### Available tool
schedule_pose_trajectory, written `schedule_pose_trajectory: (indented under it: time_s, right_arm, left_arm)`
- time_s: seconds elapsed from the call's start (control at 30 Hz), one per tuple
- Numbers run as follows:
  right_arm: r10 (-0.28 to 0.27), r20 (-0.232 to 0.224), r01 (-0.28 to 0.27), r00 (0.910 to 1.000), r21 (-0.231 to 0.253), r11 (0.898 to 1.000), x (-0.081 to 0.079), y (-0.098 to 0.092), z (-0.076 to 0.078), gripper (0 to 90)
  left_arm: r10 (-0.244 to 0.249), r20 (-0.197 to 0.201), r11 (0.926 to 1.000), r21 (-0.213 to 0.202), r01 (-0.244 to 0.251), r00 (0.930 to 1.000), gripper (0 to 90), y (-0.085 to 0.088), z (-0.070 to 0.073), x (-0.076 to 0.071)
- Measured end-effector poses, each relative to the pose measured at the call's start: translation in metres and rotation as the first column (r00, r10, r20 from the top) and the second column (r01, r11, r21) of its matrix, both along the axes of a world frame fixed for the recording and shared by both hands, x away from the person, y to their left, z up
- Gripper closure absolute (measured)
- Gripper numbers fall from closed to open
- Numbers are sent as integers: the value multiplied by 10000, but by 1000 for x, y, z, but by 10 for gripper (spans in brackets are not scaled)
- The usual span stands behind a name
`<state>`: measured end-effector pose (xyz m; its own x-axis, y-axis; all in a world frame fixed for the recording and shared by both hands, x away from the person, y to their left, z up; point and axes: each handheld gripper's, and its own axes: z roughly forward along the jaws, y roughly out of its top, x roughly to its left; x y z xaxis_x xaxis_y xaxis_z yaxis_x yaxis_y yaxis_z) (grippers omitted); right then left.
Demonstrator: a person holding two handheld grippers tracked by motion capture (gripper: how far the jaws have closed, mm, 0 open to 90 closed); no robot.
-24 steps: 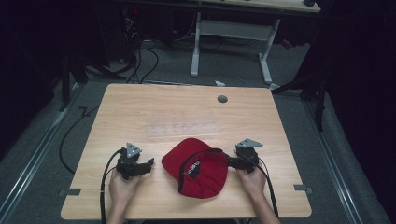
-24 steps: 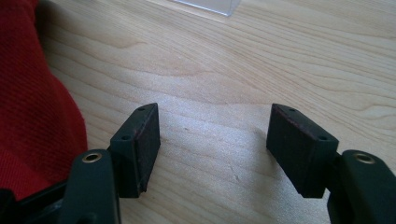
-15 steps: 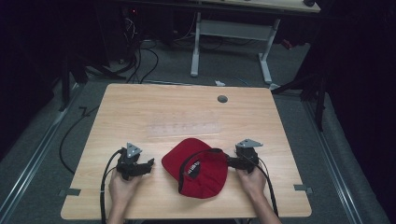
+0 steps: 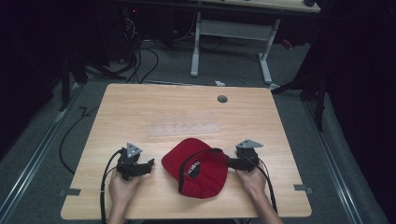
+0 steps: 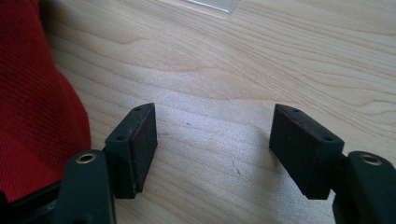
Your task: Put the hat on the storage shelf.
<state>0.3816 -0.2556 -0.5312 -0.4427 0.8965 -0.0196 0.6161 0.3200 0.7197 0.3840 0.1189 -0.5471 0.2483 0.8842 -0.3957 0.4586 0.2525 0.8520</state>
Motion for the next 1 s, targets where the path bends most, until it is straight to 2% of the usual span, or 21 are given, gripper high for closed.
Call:
schedule_pose_trajectory:
  time_s: [0.2, 0.3, 0.4, 0.73, 0.77, 1.0]
  right_arm:
    - [-58, -66, 58, 10000, 8, 10000, 0, -3, 1, 377]
    - [-276, -204, 280, 9994, 222, 9994, -1, -7, 3, 399]
    - [-363, -102, 366, 9993, 327, 9988, -3, -10, 5, 407]
    - [-535, 36, 529, 9986, 968, 9939, -14, -21, 12, 393]
    - [-618, 25, 612, 9981, 1147, 9915, -17, -23, 15, 385]
    - [-483, 195, 447, 9986, 1548, 9869, -31, -30, 24, 367]
  left_arm:
    - [2, -2, 10000, 3, -2, 10000, 265, 0, 0, 0]
    - [4, -2, 10000, -1, -4, 10000, 265, 0, 0, 0]
    - [7, 1, 10000, -15, -7, 10000, 264, 0, 0, 0]
    - [-6, -8, 10000, 1, 6, 10000, 264, 0, 0, 0]
    - [2, -4, 10000, -15, -2, 10000, 264, 0, 0, 0]
    - [3, -8, 10000, -4, -3, 10000, 264, 0, 0, 0]
